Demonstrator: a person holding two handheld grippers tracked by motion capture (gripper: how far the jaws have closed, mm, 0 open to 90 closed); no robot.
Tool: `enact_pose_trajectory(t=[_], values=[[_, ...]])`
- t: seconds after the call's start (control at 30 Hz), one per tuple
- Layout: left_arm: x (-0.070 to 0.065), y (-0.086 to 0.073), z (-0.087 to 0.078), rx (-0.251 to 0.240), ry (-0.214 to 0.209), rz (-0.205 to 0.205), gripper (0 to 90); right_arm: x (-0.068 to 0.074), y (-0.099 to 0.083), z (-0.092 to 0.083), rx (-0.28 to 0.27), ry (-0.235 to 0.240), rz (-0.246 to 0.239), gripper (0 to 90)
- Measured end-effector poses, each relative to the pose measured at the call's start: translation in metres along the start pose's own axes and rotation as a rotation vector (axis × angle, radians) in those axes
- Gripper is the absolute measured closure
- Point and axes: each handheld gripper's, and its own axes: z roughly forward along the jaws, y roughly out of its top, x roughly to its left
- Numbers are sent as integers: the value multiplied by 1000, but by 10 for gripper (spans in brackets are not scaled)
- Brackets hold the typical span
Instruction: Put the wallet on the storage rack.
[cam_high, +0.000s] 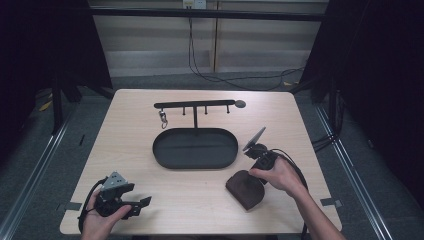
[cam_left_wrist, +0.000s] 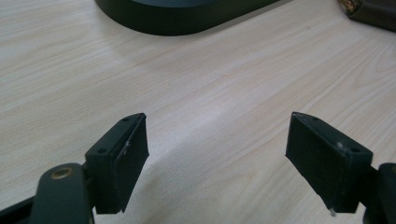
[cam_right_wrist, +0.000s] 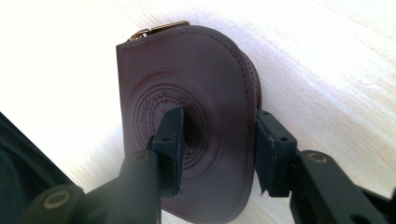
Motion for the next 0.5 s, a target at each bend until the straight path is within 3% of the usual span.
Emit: enact_pose_trajectory(t=[0.5], values=[[0, 0, 0, 5, -4, 10, 209, 6, 1, -14, -24, -14, -14, 721]])
